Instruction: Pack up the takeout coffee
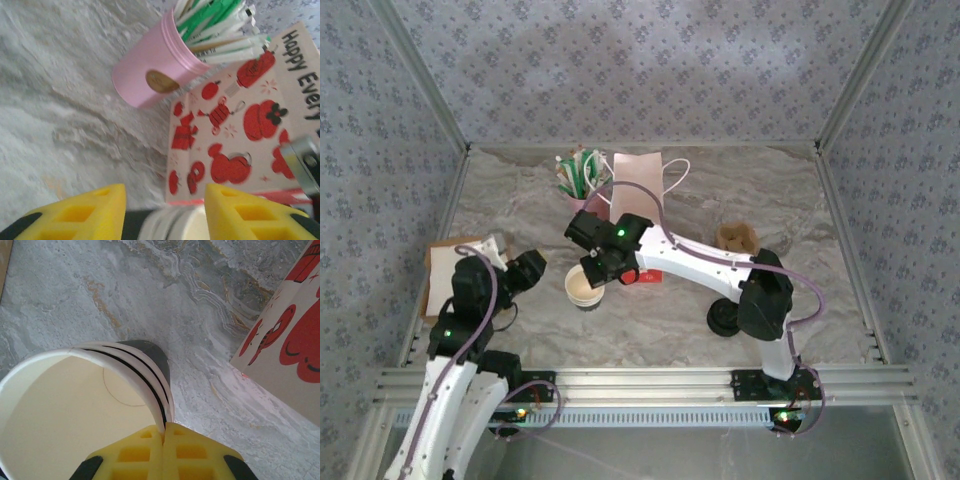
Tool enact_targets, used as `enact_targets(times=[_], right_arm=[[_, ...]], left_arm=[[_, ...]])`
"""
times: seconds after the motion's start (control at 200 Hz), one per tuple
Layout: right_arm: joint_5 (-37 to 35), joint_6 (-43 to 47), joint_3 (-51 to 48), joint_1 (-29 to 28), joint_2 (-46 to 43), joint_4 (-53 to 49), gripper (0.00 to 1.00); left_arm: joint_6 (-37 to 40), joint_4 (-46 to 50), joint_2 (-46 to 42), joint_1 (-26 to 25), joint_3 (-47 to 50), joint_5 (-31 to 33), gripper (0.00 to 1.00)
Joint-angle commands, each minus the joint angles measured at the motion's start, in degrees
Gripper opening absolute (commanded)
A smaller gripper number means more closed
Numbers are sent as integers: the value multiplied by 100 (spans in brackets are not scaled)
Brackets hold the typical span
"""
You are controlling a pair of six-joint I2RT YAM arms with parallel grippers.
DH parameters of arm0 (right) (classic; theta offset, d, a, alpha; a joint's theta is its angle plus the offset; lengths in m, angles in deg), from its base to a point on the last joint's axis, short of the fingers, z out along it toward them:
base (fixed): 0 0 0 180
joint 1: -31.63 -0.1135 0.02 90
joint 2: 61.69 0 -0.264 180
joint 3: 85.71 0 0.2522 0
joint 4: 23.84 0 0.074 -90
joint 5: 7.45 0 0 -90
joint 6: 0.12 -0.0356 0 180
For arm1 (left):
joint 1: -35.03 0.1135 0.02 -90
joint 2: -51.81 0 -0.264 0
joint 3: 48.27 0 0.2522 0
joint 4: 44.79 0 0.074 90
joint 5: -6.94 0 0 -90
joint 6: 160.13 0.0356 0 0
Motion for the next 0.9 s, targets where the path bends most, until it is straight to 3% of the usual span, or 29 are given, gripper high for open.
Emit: enact_targets(times=[0.0, 0.135, 0.32, 0.565, 0.894], right_arm=[[111, 92, -22, 52, -193, 57, 0], [256, 64, -167, 98, -337, 213, 0], [366, 44, -223, 139, -389, 285, 0], [485, 13, -354, 190, -535, 331, 0], [645, -35, -389, 210, -517, 448, 0]], left_arm=[[-372, 687, -157, 26, -72, -839, 42], [-608, 652, -171, 26, 168, -1526, 37], [-850, 366, -220, 24, 484, -1956, 29], [-846, 647, -374, 95, 546, -1976, 20], [-985, 676, -608, 349, 865, -2346, 16]])
